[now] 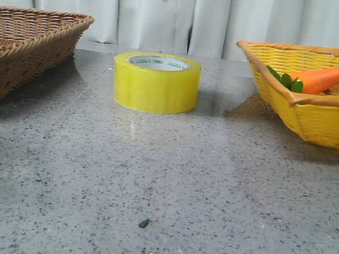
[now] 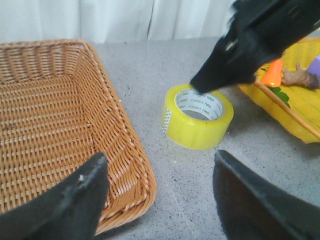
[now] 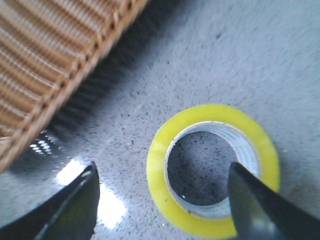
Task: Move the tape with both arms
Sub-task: 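Lower the left gripper onto the tape roll and grasp its rim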
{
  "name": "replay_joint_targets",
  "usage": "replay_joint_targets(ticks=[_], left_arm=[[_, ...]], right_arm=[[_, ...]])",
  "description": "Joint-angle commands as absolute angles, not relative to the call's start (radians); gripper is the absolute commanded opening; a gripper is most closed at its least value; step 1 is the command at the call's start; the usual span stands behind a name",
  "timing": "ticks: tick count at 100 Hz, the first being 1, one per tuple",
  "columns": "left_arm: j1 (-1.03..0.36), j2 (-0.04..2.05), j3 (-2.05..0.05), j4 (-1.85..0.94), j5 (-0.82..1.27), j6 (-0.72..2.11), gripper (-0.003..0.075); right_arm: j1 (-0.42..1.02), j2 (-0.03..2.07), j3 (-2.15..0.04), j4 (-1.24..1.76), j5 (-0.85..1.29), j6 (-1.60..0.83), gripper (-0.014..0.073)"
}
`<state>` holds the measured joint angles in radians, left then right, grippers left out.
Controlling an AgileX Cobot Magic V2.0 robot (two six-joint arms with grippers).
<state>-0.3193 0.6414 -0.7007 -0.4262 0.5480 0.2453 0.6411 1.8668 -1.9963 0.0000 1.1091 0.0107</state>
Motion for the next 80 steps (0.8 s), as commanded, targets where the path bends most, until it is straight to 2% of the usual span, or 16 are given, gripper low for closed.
replay_joint_targets(ticks=[1,7,17,38,52,69,80], left_arm=[[-0.333,0.717,-0.798,-0.451,0.514,0.28,0.0419],[-0.35,0.77,-0.853,-0.451,0.534,0.317,0.0419],[-0.4,0.877,-0.953,-0.451,0.556,0.347,0.0419],[-0.505,1.124,-1.165,-0.449,0.567,0.366,0.0419],[-0.519,1.308,-1.34,-0.458,0.679,0.33,0.0419],[-0.519,1.538,-1.586,-0.407,0.885,0.245,0.0419],[-0.519,1.663,-1.691,-0.345,0.921,0.212,0.0421]], right_arm=[[0.636,1.703,-2.04,-0.007,1.09,0.0,0.0347],[0.645,1.617,-2.033,0.0,1.113,-0.007,0.0208],[0.663,1.471,-1.993,0.0,1.153,-0.024,-0.0074],[0.68,1.119,-1.723,-0.02,1.082,-0.029,-0.0064],[0.68,0.866,-1.46,-0.086,0.952,-0.011,-0.0064],[0.674,0.591,-1.18,-0.287,0.79,0.296,-0.0064],[0.674,0.444,-1.083,-0.343,0.77,0.413,-0.0064]])
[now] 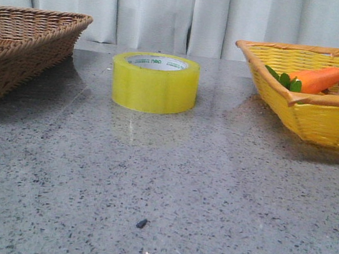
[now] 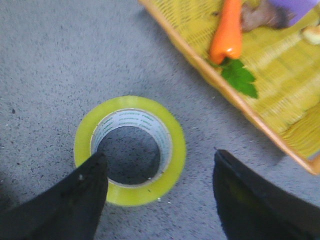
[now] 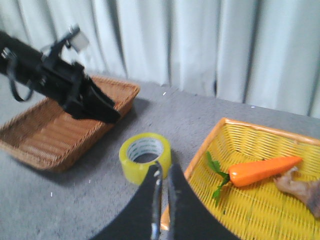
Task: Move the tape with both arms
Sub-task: 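Lower the left gripper onto the tape roll and grasp its rim, then carry the tape roll with the left gripper into the brown basket and release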
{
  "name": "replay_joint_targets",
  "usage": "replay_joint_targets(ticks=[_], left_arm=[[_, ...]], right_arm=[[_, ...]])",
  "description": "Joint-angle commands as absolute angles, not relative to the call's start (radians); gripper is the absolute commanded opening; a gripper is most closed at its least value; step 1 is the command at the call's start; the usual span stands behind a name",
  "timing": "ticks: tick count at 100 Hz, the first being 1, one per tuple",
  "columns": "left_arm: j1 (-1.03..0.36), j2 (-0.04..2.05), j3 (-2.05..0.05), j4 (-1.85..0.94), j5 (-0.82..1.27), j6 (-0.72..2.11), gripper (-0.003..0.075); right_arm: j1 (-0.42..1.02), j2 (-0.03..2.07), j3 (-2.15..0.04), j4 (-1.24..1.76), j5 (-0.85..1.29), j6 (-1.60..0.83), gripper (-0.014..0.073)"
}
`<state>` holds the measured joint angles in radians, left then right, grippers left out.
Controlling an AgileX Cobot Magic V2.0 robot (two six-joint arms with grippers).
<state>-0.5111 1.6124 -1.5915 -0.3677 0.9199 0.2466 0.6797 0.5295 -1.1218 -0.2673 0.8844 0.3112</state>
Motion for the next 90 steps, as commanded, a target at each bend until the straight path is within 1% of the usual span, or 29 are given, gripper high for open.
replay_joint_targets(ticks=[1,11,21,35,75,78,82,83,85,86,87,88,89,90], left_arm=[[-0.519,1.669,-1.701,-0.343,0.923,0.21,0.0421],[-0.519,1.745,-1.741,-0.318,0.931,0.202,0.0421],[-0.519,1.793,-1.743,-0.264,0.939,0.202,0.0421],[-0.519,1.836,-1.743,-0.241,0.959,0.202,0.0421],[-0.519,1.921,-1.743,-0.234,0.959,0.202,0.0412],[-0.519,1.921,-1.743,-0.231,0.962,0.202,0.0392],[-0.519,1.921,-1.743,-0.224,0.964,0.202,0.0325],[-0.519,1.921,-1.743,-0.224,0.964,0.202,0.0293],[-0.519,1.921,-1.743,-0.224,0.964,0.202,0.0258],[-0.519,1.921,-1.743,-0.224,0.964,0.202,0.0219],[-0.519,1.921,-1.743,-0.224,0.964,0.202,0.0199],[-0.519,1.921,-1.743,-0.224,0.964,0.202,0.0157],[-0.519,1.919,-1.743,-0.224,0.964,0.202,0.0136],[-0.519,1.918,-1.743,-0.224,0.964,0.202,0.0092]], right_arm=[[0.674,0.437,-1.08,-0.345,0.772,0.42,-0.0064],[0.674,0.35,-1.063,-0.347,0.794,0.427,-0.0064],[0.674,0.315,-1.063,-0.347,0.818,0.427,-0.0064],[0.674,0.328,-1.063,-0.344,0.862,0.427,-0.0064],[0.674,0.408,-1.063,-0.344,0.844,0.427,-0.0066],[0.674,0.409,-1.063,-0.344,0.842,0.427,-0.0067],[0.674,0.41,-1.063,-0.343,0.842,0.427,-0.0067],[0.674,0.41,-1.063,-0.341,0.842,0.427,-0.0067],[0.674,0.41,-1.063,-0.341,0.842,0.427,-0.0067],[0.674,0.41,-1.063,-0.341,0.842,0.427,-0.0067],[0.674,0.41,-1.063,-0.341,0.842,0.427,-0.0067],[0.674,0.41,-1.063,-0.341,0.842,0.427,-0.0067],[0.674,0.41,-1.063,-0.341,0.842,0.427,-0.0067],[0.674,0.41,-1.063,-0.341,0.842,0.427,-0.0067]])
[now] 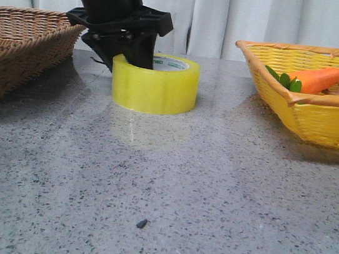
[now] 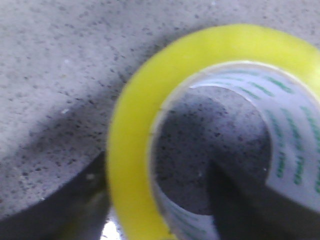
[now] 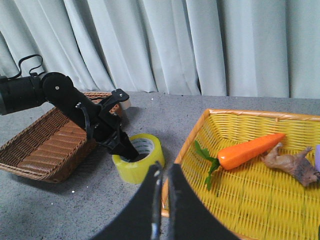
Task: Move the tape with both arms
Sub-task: 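Carry the tape roll with the left gripper into the brown basket and release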
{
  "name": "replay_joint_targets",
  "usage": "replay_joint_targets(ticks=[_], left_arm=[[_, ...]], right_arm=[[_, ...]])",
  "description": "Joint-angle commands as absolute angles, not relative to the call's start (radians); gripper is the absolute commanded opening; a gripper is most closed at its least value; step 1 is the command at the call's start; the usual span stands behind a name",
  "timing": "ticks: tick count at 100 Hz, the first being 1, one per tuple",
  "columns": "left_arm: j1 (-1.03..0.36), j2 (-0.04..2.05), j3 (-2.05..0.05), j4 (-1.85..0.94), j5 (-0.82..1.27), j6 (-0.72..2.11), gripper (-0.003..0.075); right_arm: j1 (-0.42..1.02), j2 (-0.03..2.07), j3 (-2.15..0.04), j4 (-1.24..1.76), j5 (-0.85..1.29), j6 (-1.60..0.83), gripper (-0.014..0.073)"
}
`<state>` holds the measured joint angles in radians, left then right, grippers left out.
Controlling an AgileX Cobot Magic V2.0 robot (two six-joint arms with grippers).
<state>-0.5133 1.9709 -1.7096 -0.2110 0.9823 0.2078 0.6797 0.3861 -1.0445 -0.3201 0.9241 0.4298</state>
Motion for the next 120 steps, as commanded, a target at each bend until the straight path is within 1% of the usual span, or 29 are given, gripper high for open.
replay_joint_targets(ticks=[1,2,3,4,15,26,39,48,58,72,86,90,95,100,105,112,117,120], left_arm=[[-0.519,1.917,-1.745,-0.224,0.964,0.202,0.0071],[-0.519,1.914,-1.744,-0.224,0.964,0.202,0.0049],[-0.519,1.914,-1.744,-0.224,0.964,0.202,0.0005],[-0.519,1.912,-1.747,-0.224,0.964,0.202,-0.0015],[-0.519,1.864,-1.793,-0.224,0.969,0.204,-0.0021],[-0.519,1.767,-1.862,-0.209,0.992,0.204,-0.0021],[-0.487,1.631,-1.9,-0.06,1.015,0.195,-0.0021],[-0.433,1.566,-1.9,0.057,1.048,0.195,-0.0021],[-0.336,1.54,-1.891,0.131,1.114,0.177,-0.0021],[-0.189,1.537,-1.801,0.074,1.143,0.17,-0.002],[-0.109,1.537,-1.676,0.022,1.094,0.168,-0.0012],[-0.099,1.537,-1.642,0.021,1.08,0.15,0.0012],[-0.092,1.537,-1.606,0.021,1.064,0.123,0.0062],[-0.089,1.537,-1.573,0.021,1.048,0.116,0.013],[-0.089,1.537,-1.547,0.021,1.041,0.111,0.0223],[-0.089,1.536,-1.528,0.021,1.041,0.091,0.0326],[-0.089,1.528,-1.526,0.0,1.041,0.091,0.0367],[-0.089,1.517,-1.526,-0.024,1.025,0.091,0.0374]], right_arm=[[0.674,0.41,-1.063,-0.341,0.842,0.427,-0.0067],[0.674,0.41,-1.063,-0.341,0.842,0.427,-0.0067],[0.674,0.41,-1.063,-0.341,0.842,0.427,-0.0067],[0.674,0.41,-1.063,-0.341,0.842,0.427,-0.0067],[0.674,0.41,-1.063,-0.341,0.835,0.427,-0.0067],[0.674,0.413,-1.063,-0.345,0.809,0.427,-0.0067],[0.674,0.418,-1.063,-0.349,0.756,0.427,-0.0067],[0.674,0.43,-1.063,-0.349,0.728,0.427,-0.0067],[0.674,0.448,-1.06,-0.349,0.713,0.427,-0.0067],[0.674,0.481,-1.06,-0.349,0.713,0.427,-0.0067],[0.674,0.503,-1.06,-0.334,0.713,0.427,-0.0067],[0.674,0.505,-1.06,-0.326,0.713,0.427,-0.0067],[0.674,0.505,-1.06,-0.323,0.715,0.427,-0.0067],[0.674,0.505,-1.06,-0.323,0.718,0.427,-0.0067],[0.674,0.505,-1.06,-0.323,0.72,0.427,-0.0067],[0.674,0.505,-1.06,-0.323,0.72,0.427,-0.0067],[0.674,0.505,-1.06,-0.323,0.72,0.427,-0.0067],[0.674,0.505,-1.06,-0.325,0.72,0.427,-0.0067]])
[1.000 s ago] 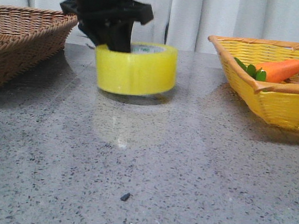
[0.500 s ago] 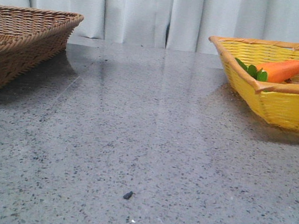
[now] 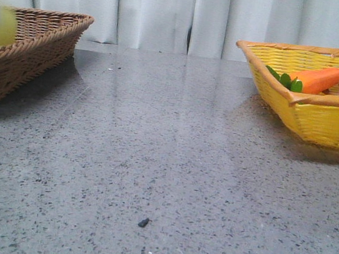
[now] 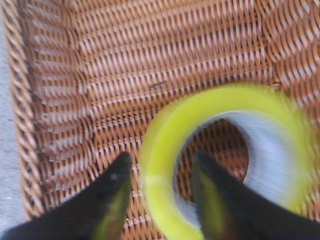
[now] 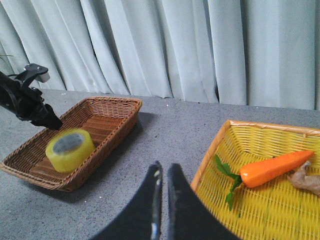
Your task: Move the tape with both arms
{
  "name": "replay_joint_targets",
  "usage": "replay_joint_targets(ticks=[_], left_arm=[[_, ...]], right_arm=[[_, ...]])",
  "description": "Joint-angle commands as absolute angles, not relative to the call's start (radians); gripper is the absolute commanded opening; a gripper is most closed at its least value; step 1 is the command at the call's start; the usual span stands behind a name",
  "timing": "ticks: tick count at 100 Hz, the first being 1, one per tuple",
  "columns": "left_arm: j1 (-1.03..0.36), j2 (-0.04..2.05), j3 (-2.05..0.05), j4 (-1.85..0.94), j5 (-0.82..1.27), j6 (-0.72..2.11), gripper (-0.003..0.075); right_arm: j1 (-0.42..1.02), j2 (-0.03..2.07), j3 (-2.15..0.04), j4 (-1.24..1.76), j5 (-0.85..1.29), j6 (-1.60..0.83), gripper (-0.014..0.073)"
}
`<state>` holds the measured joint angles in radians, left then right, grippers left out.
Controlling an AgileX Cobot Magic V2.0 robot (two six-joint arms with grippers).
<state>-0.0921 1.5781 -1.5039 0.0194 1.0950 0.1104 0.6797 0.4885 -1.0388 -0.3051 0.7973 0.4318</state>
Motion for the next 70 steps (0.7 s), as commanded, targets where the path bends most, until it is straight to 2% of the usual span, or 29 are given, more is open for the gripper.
replay_joint_targets(ticks=[1,17,33,53,70], left_arm=[[-0.089,1.51,-1.526,-0.038,1.019,0.091,0.0374],[-0.117,1.33,-1.483,-0.236,0.778,0.107,0.0365],[-0.286,1.046,-1.286,-0.285,0.519,0.171,0.0335],[-0.498,0.659,-0.909,-0.285,0.322,0.18,0.0183],[-0.529,0.306,-0.595,-0.285,0.153,0.18,-0.002]], right_arm=[[0.674,0.505,-1.06,-0.325,0.722,0.427,-0.0067],[0.674,0.479,-1.042,-0.355,0.762,0.427,-0.0067],[0.674,0.33,-0.912,-0.461,0.655,0.425,-0.0066],[0.674,0.141,-0.754,-0.588,0.626,0.425,-0.0066],[0.674,0.076,-0.721,-0.595,0.63,0.425,-0.0067]])
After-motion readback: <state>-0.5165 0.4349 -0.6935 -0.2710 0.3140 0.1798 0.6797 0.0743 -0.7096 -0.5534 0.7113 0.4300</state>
